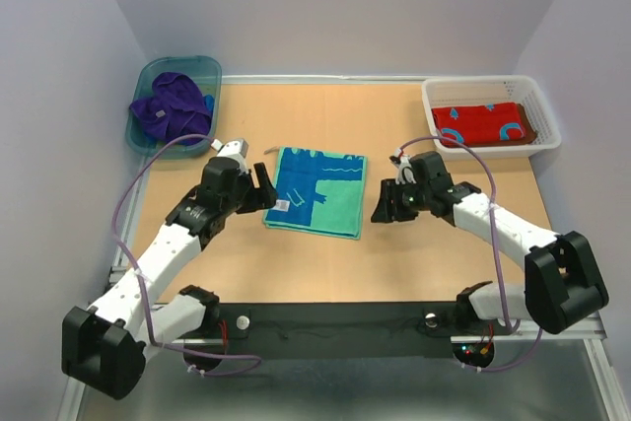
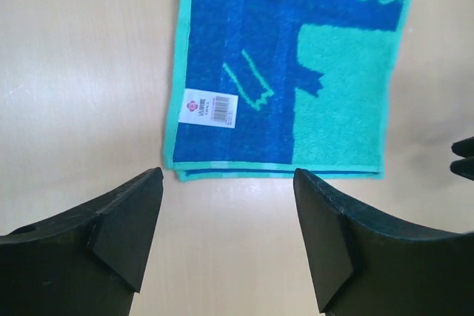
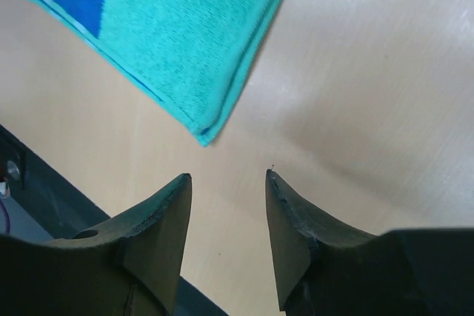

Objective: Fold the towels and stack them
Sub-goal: Fold the towel

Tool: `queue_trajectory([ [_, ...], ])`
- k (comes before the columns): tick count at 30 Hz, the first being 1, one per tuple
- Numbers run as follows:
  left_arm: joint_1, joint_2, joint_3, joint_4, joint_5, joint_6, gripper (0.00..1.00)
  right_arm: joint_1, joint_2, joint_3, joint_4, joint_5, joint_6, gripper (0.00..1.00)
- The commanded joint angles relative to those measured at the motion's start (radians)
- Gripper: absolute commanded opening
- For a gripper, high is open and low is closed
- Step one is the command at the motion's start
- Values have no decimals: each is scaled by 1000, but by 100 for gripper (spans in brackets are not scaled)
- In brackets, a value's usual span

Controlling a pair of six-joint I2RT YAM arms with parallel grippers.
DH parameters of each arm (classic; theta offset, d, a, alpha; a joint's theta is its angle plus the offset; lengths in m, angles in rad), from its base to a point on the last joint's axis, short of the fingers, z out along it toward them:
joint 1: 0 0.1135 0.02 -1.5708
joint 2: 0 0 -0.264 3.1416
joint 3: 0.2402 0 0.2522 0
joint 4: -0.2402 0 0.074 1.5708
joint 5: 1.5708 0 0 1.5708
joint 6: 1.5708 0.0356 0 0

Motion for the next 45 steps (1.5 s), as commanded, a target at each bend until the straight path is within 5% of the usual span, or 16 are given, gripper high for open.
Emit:
queue_trajectory([
  [1,-6,-20,6,13,-35,-42,81,32,-3,89,-3,-8,-21,48],
  [9,-6,148,-42,111,-137,-91,66,190,120,155,29,204,8,38],
  [15,-8,164,-75,134,-143,-100,66,262,180,169,49,361,146,39],
  [32,-48,132,-126,144,-151,-116,67,318,270,148,98,418,288,34],
  [45,-61,132,-123,149,-158,-111,66,321,249,145,77,476,281,0],
])
